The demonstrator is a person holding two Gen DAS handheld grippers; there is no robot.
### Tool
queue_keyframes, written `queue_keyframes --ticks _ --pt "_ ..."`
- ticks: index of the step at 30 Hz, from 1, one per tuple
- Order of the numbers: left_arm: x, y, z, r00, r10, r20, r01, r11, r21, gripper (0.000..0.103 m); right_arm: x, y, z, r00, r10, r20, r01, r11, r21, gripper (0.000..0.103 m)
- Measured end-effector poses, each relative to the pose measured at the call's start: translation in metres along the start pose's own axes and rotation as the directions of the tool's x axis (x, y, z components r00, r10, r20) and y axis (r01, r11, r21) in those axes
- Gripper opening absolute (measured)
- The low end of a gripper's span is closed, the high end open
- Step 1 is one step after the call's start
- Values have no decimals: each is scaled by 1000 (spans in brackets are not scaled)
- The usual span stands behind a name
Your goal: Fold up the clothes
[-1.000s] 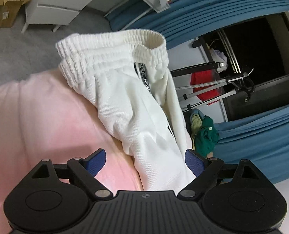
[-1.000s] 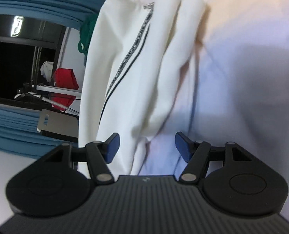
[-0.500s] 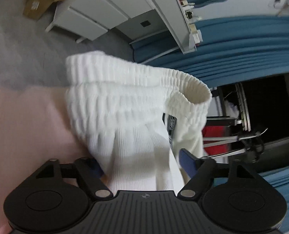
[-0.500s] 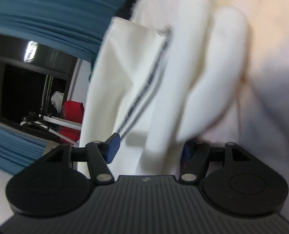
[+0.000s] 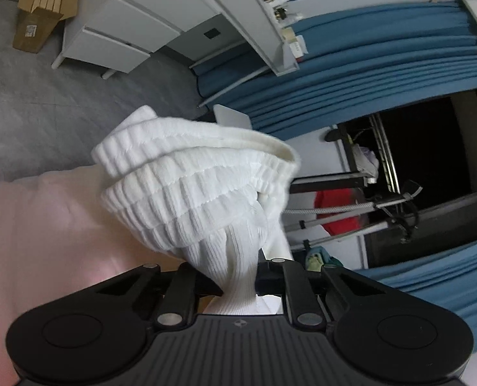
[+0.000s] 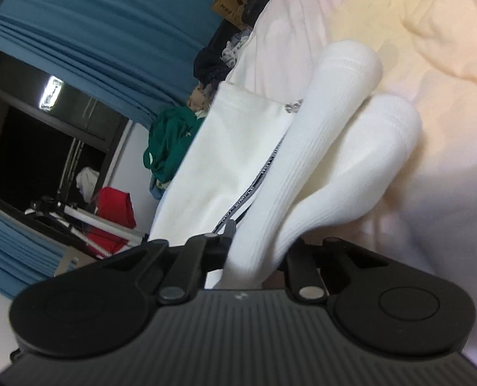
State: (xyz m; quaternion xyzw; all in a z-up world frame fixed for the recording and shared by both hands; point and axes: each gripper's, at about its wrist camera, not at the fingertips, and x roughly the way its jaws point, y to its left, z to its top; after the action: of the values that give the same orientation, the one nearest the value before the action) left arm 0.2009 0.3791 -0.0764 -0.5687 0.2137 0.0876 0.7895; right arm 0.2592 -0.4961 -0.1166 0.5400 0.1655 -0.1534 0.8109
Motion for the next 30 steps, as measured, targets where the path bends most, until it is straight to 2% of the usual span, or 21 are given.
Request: queue_keyframes --ticks 5,12,14,17,23,30 --pt "-57 -13 8 999 45 -31 -44 999 25 13 -36 -24 7 998 -11 -63 17 996 92 14" --pt "-143 4 9 990 127 -60 -125 992 36 13 -92 -48 -11 993 0 -121 22 984 179 14" --pt "-161 16 11 985 155 -78 -153 987 42 13 -101 -52 -18 990 -26 -138 49 984 173 14" --pt "-172 35 7 977 191 -96 -188 981 39 14 -109 -59 -23 985 -57 -164 86 980 181 14" --pt "-184 71 -3 965 244 -101 -245 970 7 17 -109 -71 -25 982 -55 -182 93 973 210 14" --pt "-192 82 -12 963 250 -99 -247 968 43 23 -102 -87 -26 977 -30 -210 90 956 279 14"
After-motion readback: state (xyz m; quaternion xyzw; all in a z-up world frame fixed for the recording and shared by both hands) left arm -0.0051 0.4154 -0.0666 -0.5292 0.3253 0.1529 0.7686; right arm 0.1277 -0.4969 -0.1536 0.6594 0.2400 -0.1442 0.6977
